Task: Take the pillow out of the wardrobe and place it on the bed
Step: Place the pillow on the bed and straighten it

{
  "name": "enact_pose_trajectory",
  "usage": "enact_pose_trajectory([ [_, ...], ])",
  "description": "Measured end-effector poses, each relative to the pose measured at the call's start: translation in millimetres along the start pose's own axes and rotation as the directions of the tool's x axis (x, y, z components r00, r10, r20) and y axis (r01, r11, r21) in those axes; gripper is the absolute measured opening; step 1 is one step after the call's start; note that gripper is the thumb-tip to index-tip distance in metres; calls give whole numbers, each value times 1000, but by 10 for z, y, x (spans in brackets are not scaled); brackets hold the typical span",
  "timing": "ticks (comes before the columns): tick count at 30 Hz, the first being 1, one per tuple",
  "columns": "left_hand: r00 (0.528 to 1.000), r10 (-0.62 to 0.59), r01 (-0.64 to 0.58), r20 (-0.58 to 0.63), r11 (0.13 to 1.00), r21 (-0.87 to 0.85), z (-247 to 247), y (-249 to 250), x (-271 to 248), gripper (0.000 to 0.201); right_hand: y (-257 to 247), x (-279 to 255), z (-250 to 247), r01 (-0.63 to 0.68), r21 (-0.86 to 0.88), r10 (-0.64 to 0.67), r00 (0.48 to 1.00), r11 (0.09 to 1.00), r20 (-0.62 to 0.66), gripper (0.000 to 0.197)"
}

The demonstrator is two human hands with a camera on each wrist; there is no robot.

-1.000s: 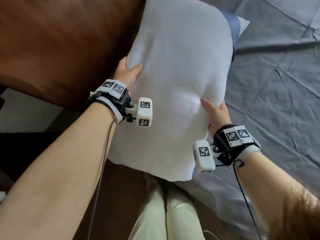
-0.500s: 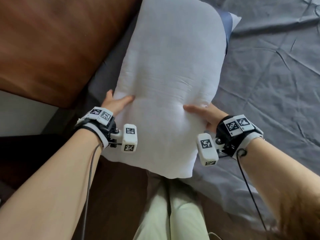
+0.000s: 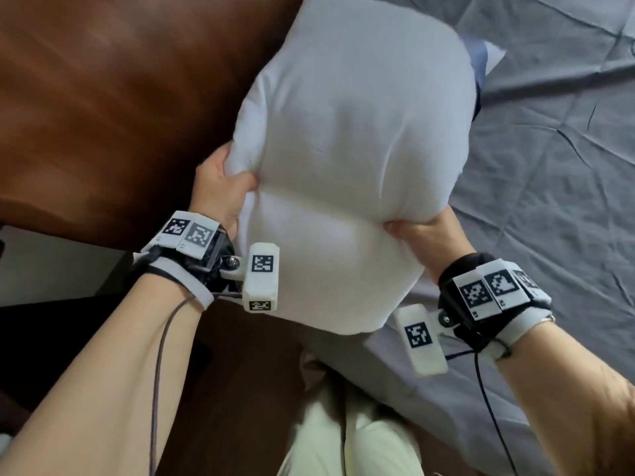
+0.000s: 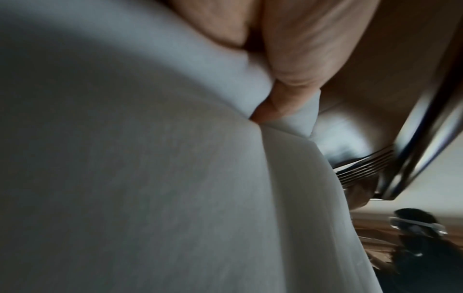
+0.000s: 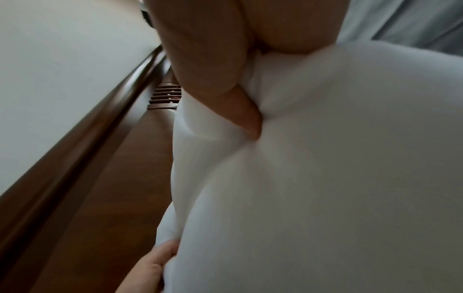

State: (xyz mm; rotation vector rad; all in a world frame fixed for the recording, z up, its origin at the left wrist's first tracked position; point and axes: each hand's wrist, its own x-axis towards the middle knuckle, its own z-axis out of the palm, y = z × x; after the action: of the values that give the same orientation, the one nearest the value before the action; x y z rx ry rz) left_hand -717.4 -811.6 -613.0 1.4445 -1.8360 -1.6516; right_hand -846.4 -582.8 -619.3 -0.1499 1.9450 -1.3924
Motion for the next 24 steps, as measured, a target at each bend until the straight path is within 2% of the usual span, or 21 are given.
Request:
enact_pose_trajectory([
  [2,999,54,-54,-2,998,-20,6,227,102,56,-122,64,16,65,26,-65,998,998,-11,41],
  [5,996,81,-79,-34,994,69,-24,424,332,63,-184,257,74,50,78,-50,999,996,4,38],
  [7,997,31,-24,-64,993,118,-62,424,457,73,-114,416,135,2,74,-5,999,997,48,44],
  [9,995,-50,59,-88,994,97,-102,340,515,80,7,535,196,-96,81,90,993,992,72,56],
  [12,983,-144,155,-117,984,84,-163,79,490,77,172,596,233,-227,58,221,970,972,106,81],
  [14,966,-200,222,-162,967,129,-194,-99,430,77,237,589,238,-264,51,254,956,963,147,82],
  [18,885,-316,405,-342,884,233,-209,-407,273,78,267,548,238,-314,48,296,929,948,220,76],
  [22,762,-483,577,-432,809,114,-241,-561,168,88,292,558,257,-315,30,303,931,949,203,77],
  [24,674,-631,651,-385,753,-95,-279,-626,168,98,329,558,265,-321,28,310,930,947,199,80],
])
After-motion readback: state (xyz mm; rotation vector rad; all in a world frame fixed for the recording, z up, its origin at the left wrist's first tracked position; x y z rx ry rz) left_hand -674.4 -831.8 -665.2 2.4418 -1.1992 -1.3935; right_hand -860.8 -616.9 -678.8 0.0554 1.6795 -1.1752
